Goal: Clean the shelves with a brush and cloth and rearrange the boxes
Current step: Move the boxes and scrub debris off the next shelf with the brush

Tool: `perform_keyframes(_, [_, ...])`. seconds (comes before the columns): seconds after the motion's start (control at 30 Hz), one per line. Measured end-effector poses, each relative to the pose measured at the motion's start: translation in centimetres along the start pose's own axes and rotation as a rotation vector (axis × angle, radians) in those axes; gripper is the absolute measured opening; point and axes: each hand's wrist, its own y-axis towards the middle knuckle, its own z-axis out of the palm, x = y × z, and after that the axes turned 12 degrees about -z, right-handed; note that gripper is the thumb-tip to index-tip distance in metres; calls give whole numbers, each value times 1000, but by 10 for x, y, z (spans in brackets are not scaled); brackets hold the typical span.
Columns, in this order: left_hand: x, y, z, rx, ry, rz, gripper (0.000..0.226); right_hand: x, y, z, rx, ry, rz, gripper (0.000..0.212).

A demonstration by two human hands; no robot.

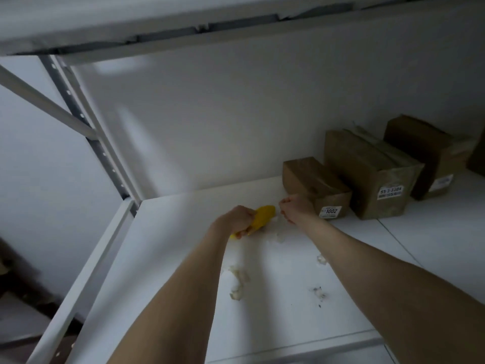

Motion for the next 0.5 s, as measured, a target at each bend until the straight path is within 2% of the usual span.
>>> perform_keyframes(0.07, [2,-11,0,112,-56,4,47,7,-3,-4,5,3,-22,27])
perform_keyframes(0.13, [6,-18,-1,144,-89,36,40,14,-5,-7,9,24,-30,20])
perform_keyframes(0.27, [17,-13,-4,-244,-136,68,32,17,-14,-11,16,33,-44,29])
perform_keyframes(0.33, [26,-4,-4,-391,-115,30,34,15,-19,-12,9,70,-25,27])
perform_keyframes(0.4, [33,3,1,-449,-73,-45,35,12,-25,-13,27,99,6,20])
perform_keyframes(0.5, [30,-1,15,-411,-35,-86,41,9,-31,-17,48,112,28,11])
